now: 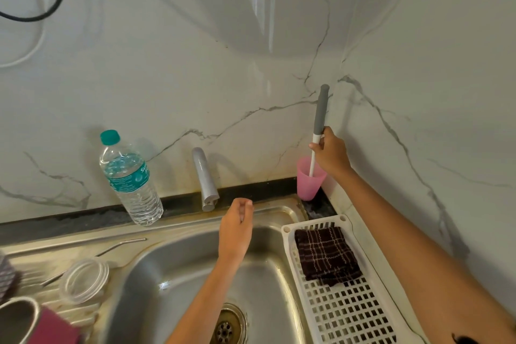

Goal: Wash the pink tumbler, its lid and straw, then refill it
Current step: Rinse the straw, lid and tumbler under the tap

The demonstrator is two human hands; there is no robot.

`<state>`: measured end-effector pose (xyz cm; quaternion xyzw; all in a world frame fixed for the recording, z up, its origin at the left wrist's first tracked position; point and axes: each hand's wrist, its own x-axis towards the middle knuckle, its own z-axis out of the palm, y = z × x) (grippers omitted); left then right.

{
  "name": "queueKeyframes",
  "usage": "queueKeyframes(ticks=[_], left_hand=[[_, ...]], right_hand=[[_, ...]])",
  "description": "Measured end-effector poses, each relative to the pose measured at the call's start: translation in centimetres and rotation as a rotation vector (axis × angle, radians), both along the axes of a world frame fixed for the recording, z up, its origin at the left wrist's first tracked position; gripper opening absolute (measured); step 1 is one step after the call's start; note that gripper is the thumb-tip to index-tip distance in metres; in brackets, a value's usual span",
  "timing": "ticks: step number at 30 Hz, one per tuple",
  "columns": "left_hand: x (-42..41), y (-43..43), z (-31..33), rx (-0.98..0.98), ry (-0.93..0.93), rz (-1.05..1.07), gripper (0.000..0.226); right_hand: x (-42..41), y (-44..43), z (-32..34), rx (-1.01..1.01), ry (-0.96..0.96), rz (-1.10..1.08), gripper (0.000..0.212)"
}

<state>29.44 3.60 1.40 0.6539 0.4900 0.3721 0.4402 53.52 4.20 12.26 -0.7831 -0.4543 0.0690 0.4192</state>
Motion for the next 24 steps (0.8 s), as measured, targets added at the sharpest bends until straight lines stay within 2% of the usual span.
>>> queueKeyframes(ticks=[14,18,21,24], left_hand=[[-3.0,-0.6,-1.1,-0.065,-0.03,0.024,0.02],[-5.1,-1.2,-1.6,-0.086,-0.071,0.069,0.013],[-7.6,-1.7,-1.9,-0.115,-0.102,0.125,0.013],[-10.5,-2.1,-2.3,-0.115,-0.123,0.206,0.01]], right_hand=[[0.2,2.9,-1.0,-0.075,-0.011,-0.208,0.029],[-1.1,1.4,-0.3,-0.081,-0.055,-0.269,0.039],[-3.5,-0.5,0.0,-0.004,-0.156,-0.243,0.049],[-7.6,-2.4,-1.6,0.099,-0.262,-0.099,0.032]])
